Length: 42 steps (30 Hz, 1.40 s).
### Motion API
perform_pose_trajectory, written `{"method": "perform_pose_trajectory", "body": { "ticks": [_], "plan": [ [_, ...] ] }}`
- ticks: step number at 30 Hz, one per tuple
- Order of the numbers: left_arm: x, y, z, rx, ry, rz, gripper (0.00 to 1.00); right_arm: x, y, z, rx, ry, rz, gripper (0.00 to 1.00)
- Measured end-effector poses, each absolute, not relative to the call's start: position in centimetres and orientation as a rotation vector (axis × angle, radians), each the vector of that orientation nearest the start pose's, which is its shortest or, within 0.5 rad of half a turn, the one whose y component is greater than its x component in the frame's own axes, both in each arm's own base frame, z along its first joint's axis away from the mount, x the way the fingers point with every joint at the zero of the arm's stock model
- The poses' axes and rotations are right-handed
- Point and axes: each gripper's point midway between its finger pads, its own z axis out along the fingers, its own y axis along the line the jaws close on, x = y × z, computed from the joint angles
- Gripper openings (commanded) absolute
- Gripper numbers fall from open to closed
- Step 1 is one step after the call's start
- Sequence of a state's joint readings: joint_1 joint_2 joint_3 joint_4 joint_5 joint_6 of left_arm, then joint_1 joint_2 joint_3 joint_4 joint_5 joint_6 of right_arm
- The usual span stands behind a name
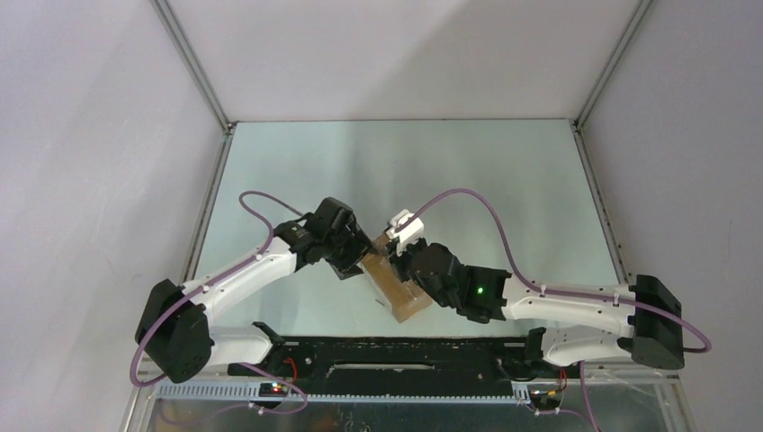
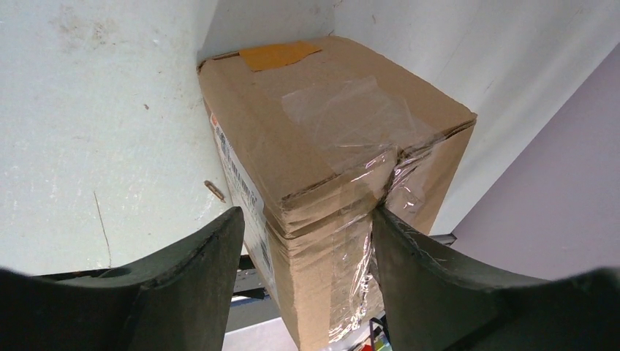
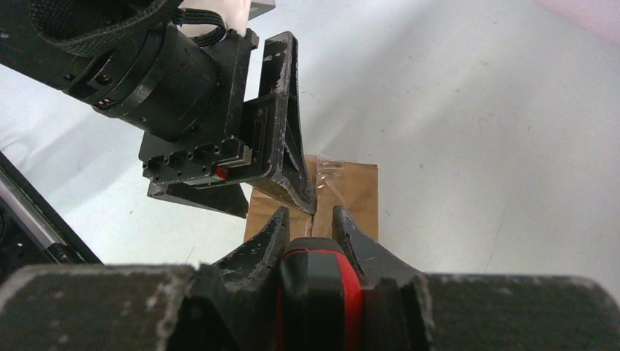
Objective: Unpack the express box
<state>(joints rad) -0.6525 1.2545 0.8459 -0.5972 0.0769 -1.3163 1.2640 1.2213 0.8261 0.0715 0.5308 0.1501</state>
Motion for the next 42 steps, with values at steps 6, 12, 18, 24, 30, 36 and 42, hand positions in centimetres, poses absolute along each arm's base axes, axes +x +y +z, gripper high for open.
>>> {"method": "perform_pose_trajectory", "body": {
  "ticks": [6,12,18,24,30,36,42],
  "plan": [
    [21.3,-23.0,10.9,-0.898,2.655,-0.735,0.68,19.1,33.5,21.2,-0.637,1.786,0.474,0.00],
    [21.3,-23.0,10.9,-0.909,2.651,-0.733,0.68,18.8,32.8,21.2,-0.585,1.823,0.478,0.00],
    [21.3,-23.0,10.9,-0.909,2.651,-0.732,0.68,18.2,32.7,21.1,-0.563,1.837,0.465,0.00],
    [21.4,-23.0,10.9,-0.910,2.648,-0.727,0.68,17.9,32.7,20.8,-0.541,1.848,0.444,0.00],
    [21.4,-22.9,10.8,-0.913,2.642,-0.720,0.68,17.9,32.9,20.4,-0.537,1.855,0.411,0.00],
    [21.5,-22.8,10.8,-0.915,2.638,-0.717,0.68,17.4,32.9,19.4,-0.564,1.871,0.372,0.00],
    [21.6,-22.8,10.9,-0.927,2.628,-0.718,0.68,17.1,32.1,20.6,-0.555,1.863,0.395,0.00]
  ]
}}
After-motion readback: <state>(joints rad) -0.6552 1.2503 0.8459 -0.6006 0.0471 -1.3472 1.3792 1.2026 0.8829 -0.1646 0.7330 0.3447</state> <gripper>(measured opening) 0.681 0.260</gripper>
